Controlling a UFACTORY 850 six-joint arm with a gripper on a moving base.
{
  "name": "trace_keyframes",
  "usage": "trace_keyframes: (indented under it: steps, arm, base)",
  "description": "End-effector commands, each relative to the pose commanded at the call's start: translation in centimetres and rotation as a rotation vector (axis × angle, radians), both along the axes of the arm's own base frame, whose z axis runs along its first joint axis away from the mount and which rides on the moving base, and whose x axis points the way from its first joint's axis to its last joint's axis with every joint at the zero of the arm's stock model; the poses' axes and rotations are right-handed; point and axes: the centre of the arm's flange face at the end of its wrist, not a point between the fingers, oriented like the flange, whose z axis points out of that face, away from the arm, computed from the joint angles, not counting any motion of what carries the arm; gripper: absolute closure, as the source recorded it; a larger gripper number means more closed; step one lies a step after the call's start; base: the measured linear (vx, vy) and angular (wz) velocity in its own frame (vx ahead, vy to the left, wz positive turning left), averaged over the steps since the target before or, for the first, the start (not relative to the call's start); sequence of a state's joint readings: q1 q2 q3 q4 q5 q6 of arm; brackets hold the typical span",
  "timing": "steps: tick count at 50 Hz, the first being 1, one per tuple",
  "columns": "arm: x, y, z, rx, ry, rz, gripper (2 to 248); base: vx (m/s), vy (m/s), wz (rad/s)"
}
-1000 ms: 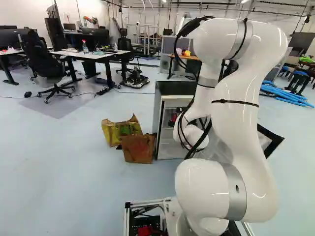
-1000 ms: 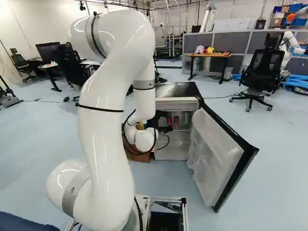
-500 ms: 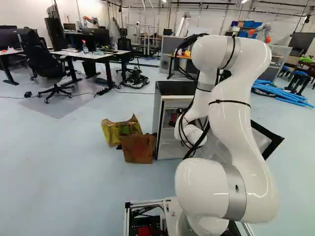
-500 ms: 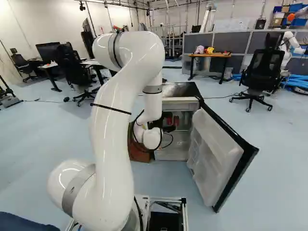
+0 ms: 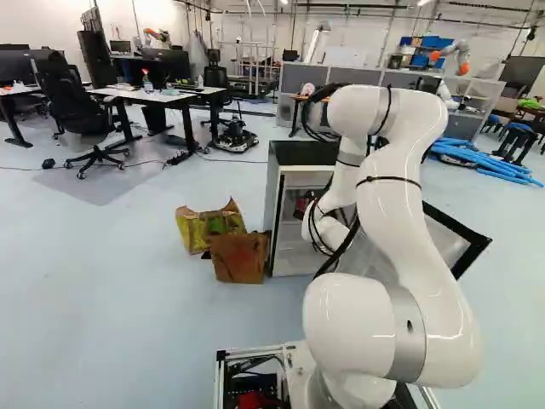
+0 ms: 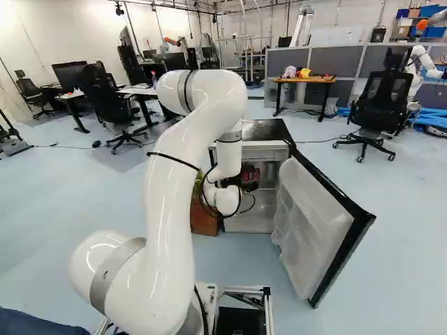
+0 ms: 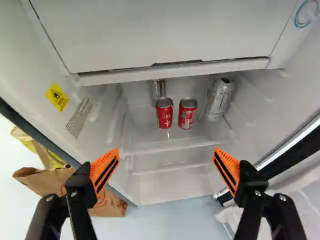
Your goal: Grab a drink from the fridge
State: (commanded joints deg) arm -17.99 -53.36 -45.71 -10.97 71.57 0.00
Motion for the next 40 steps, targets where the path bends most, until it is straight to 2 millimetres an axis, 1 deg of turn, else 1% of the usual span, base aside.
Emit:
trace_keyframes:
  steps: [32, 40]
  arm:
    - [4.6, -1.9, -5.4, -0.009, -0.026, -0.007, 3]
    - [5.8, -2.6, -5.8, -0.015, -0.045, -0.012, 3]
  base:
    - [0.0, 0.0, 0.0]
    - [0.0, 0.0, 0.0]
